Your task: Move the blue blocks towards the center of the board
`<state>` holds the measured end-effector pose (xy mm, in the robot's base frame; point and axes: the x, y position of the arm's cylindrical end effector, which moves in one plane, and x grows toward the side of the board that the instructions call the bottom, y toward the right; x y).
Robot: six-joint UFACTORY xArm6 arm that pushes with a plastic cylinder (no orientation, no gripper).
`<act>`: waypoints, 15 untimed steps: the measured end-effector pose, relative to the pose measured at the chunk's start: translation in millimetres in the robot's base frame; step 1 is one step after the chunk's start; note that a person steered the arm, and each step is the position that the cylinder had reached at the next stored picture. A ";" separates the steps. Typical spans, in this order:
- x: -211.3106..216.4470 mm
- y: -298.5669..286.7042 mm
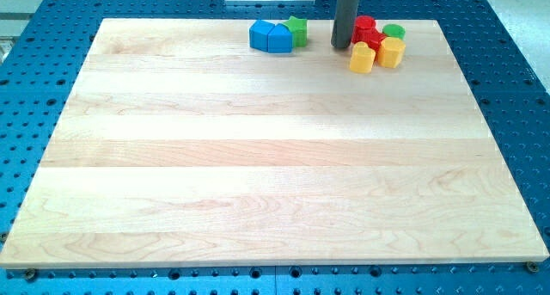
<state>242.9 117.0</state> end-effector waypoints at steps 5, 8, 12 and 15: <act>14.7 -81.3; -38.3 -119.3; 6.1 -178.7; 50.4 -135.1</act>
<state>293.3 -18.2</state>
